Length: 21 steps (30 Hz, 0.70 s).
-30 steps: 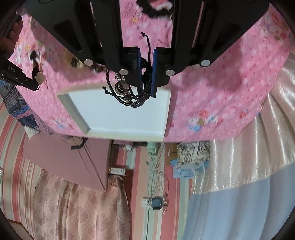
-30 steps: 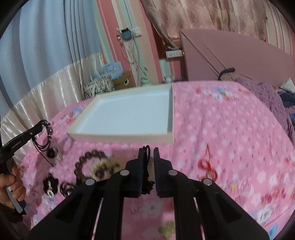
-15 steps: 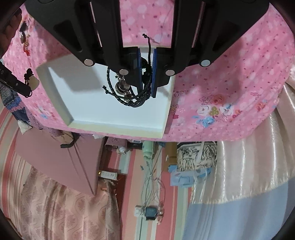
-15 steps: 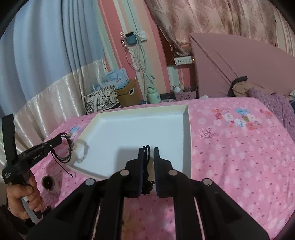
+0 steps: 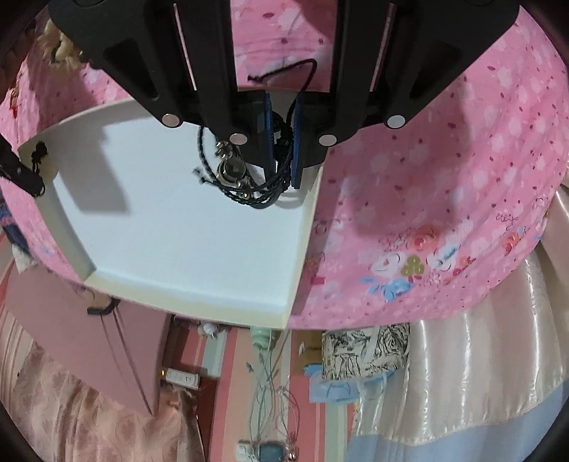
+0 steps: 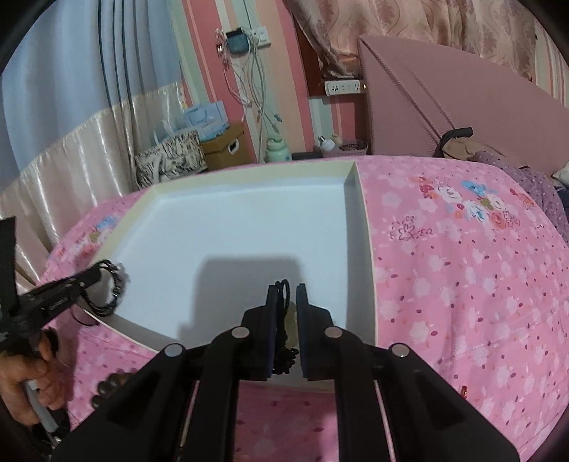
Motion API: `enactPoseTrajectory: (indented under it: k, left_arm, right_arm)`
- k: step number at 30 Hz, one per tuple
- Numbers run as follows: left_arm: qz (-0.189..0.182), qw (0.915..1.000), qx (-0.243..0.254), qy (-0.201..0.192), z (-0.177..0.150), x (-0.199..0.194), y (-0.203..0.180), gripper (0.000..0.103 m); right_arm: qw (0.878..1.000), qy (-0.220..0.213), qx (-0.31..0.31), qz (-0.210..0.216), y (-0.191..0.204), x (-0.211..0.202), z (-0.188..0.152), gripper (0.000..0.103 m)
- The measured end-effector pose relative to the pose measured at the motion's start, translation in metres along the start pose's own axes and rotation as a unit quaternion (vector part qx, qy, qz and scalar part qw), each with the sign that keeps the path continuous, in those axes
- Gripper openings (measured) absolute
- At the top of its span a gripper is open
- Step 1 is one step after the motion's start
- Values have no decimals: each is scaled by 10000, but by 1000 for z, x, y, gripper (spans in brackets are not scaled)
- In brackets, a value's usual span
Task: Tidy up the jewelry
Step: 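Carry both held items over the white tray and open both grippers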
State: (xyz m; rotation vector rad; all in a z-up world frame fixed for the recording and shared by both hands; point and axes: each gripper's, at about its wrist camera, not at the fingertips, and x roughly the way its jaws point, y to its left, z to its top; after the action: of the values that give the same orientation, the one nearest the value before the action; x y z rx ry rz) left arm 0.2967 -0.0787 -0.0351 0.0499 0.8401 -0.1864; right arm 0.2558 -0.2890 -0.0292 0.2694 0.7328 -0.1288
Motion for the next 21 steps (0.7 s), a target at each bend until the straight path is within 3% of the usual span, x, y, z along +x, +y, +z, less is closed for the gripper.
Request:
enactPoseTrajectory:
  k: [9, 18, 21]
  left_arm:
    - [125, 9998, 22, 184, -8, -3, -1, 7]
    - [302, 9989, 272, 213, 0, 11, -11, 8]
    - [171, 9995, 197, 156, 4, 14, -10, 14]
  right_arm:
    - [9983, 178, -280, -469, -8, 17, -2, 10]
    - [9992, 253, -172, -258, -13, 14, -3, 11]
    - [9995, 139, -185, -213, -10, 11, -3, 12]
